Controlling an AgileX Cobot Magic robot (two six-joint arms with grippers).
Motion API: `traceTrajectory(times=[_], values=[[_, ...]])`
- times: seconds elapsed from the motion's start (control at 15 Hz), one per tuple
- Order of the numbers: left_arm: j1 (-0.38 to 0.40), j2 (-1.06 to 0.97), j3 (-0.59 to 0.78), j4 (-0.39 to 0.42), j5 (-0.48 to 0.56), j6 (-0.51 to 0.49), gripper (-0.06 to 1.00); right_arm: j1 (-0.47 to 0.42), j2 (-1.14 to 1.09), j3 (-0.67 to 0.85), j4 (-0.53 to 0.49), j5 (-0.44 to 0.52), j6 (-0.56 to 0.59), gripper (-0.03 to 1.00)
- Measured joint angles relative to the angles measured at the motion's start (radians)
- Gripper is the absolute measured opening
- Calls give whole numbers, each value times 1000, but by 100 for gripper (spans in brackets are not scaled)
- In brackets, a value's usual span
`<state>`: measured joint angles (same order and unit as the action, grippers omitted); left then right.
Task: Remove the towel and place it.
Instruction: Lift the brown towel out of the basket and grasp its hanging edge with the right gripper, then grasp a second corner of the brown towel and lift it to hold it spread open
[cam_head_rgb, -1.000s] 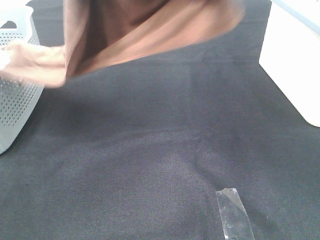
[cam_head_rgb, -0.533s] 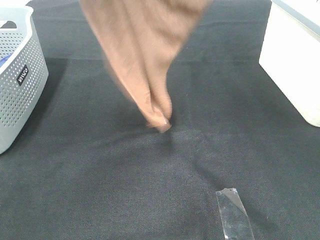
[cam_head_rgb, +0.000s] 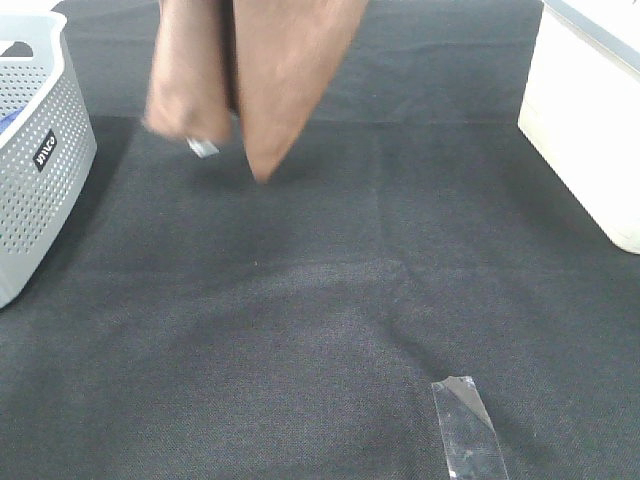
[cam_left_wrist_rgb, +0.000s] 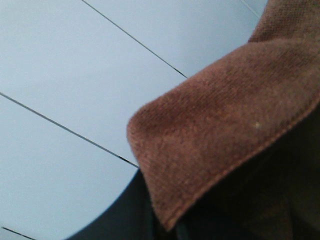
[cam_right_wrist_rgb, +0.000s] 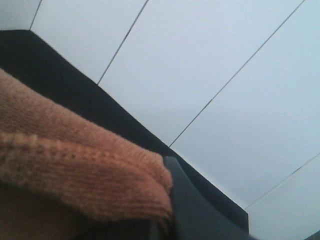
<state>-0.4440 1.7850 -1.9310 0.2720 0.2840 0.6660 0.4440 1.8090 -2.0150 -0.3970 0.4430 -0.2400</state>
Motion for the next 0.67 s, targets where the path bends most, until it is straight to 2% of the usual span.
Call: traceTrajectory(times=[0.33, 0.67], values=[[90, 143, 0, 2, -354, 0, 3, -64, 84, -11, 0, -260, 24, 0], [109, 304, -4, -25, -657, -1, 3, -111, 197, -137, 0, -283, 47, 0]])
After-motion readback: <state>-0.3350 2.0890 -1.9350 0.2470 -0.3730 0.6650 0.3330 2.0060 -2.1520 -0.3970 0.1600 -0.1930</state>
